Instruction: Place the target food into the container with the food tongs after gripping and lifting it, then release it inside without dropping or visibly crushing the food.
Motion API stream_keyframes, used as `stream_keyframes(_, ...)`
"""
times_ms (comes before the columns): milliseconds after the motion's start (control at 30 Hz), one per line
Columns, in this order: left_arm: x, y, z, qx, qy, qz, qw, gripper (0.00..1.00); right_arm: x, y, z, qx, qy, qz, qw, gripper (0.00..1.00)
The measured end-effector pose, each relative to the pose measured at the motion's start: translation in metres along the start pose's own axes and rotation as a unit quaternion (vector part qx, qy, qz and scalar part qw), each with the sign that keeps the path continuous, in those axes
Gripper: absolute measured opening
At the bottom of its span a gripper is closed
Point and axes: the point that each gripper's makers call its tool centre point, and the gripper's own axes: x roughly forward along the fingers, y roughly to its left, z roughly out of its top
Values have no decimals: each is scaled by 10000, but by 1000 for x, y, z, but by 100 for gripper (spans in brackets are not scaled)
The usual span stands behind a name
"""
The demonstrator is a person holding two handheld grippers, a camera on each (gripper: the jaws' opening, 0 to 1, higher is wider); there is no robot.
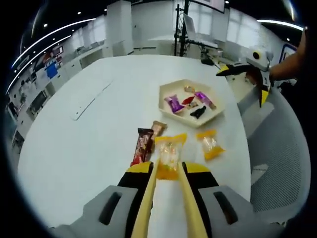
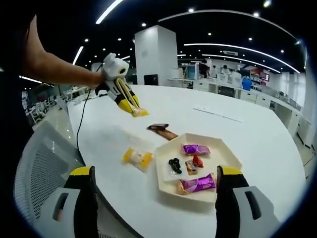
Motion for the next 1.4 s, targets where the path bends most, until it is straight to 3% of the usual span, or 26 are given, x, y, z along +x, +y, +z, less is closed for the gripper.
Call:
stream_keyframes(700, 15, -12, 29, 175, 50, -133, 9997, 20, -1, -1, 1, 53, -38, 7, 10000, 100)
stream_keyframes(1400, 51, -23, 75, 295, 20, -170, 9994, 18, -3, -5, 5, 184, -153, -106, 9997, 100)
